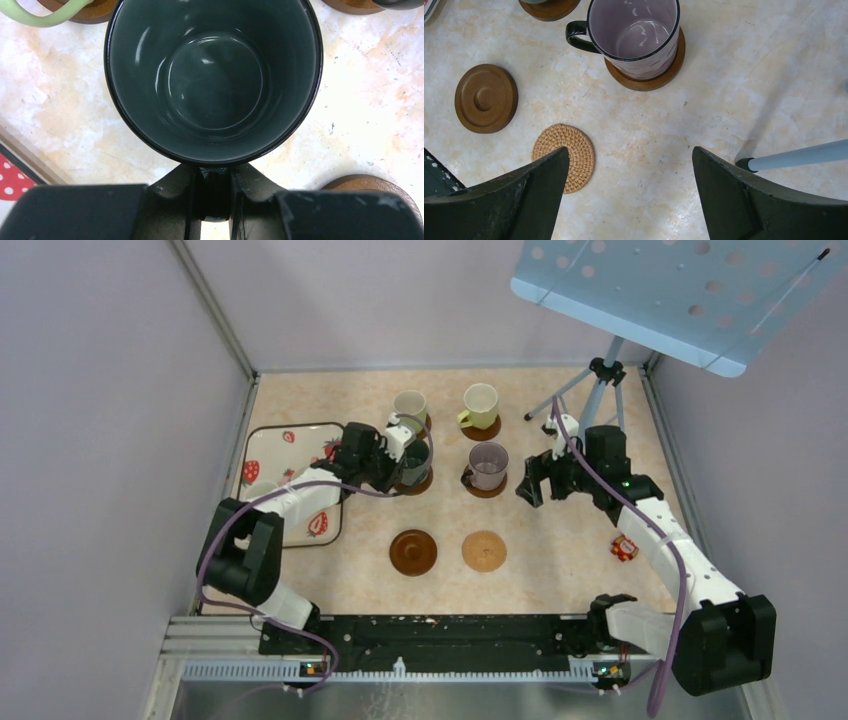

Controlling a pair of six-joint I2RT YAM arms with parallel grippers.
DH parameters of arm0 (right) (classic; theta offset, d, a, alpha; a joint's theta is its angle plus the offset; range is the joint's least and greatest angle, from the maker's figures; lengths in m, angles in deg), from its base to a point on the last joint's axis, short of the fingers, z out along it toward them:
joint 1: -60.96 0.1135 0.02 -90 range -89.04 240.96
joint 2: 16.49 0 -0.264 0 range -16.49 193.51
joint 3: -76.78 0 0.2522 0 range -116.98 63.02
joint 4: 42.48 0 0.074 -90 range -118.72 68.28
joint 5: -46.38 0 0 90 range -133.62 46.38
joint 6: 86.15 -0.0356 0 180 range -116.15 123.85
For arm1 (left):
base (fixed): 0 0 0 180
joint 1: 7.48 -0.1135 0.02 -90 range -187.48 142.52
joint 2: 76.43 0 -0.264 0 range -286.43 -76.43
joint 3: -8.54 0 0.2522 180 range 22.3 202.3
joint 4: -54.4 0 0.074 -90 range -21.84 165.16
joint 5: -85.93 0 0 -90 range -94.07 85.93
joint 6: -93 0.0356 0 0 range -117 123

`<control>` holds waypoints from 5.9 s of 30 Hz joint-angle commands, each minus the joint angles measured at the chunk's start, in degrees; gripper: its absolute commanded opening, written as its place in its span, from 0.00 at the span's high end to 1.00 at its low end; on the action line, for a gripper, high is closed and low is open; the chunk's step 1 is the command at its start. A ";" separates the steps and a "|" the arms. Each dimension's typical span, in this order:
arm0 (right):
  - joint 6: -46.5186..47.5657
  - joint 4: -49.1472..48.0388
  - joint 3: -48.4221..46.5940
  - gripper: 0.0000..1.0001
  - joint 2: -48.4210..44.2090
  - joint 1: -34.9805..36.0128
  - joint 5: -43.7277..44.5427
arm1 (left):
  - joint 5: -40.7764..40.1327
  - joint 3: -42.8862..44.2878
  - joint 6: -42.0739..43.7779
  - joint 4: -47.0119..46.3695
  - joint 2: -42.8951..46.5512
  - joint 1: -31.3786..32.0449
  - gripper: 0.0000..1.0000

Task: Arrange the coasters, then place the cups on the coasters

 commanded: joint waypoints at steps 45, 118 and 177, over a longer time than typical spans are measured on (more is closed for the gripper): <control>0.86 -1.93 -0.06 0.08 1.03 -0.52 -3.01 | 8.24 22.28 23.95 43.97 12.00 -20.58 0.01; 2.09 -0.40 -0.68 0.08 2.65 -0.60 -4.18 | 10.52 22.03 56.17 54.12 -5.51 -34.86 0.21; 2.97 -0.11 -0.99 0.09 4.47 -0.60 -4.97 | -2.13 46.21 42.71 54.66 -25.49 -32.32 0.23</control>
